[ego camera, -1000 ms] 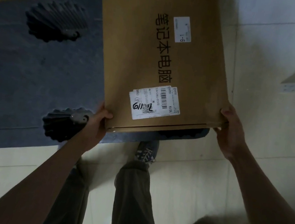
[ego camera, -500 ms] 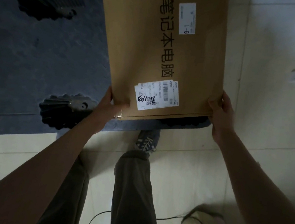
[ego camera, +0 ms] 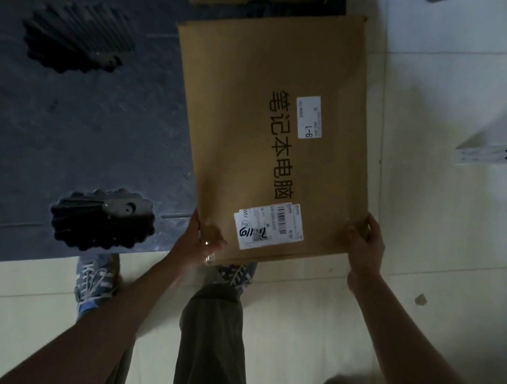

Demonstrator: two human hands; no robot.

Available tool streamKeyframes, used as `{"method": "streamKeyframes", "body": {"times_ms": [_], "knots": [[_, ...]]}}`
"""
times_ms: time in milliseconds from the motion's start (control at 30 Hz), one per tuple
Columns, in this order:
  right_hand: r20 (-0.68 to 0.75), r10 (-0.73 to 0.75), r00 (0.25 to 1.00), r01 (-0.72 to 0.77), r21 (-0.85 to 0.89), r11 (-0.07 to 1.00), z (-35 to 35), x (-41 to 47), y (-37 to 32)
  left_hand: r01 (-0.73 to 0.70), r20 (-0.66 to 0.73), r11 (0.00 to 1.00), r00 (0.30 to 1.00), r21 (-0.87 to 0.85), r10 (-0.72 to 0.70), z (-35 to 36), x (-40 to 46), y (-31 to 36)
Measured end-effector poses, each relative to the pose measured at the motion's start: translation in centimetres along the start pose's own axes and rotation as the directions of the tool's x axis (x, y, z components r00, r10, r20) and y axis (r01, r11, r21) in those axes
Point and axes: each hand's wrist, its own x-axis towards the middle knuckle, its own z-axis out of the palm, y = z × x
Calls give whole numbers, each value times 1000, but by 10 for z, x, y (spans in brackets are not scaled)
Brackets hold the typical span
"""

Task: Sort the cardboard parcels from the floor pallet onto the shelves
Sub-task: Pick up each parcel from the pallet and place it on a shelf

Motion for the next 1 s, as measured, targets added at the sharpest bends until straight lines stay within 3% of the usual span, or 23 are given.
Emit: {"method": "streamKeyframes", "body": {"times_ms": [333, 533, 700, 833, 1000], "knots": [[-94, 58, 994, -78, -226, 971, 12, -1, -9, -123, -74, 982, 988, 145, 134, -13, 5, 17], [-126, 34, 991, -83, -409, 909, 22, -37, -29, -107, -4, 969, 994, 221, 111, -21, -13, 19], [39, -46, 998, 58, -400, 915, 36, -106, -67, -177, 35, 944, 984, 280, 174, -64, -63, 43], [170, -108, 980, 172, -428, 887, 44, -183, -112, -256, 137, 858, 966, 445, 218, -128, -120, 81], [318, -152, 936, 276, -394, 877, 46, -297, -174, -238, 98, 835, 971, 496, 219, -225, -214, 143]]}}
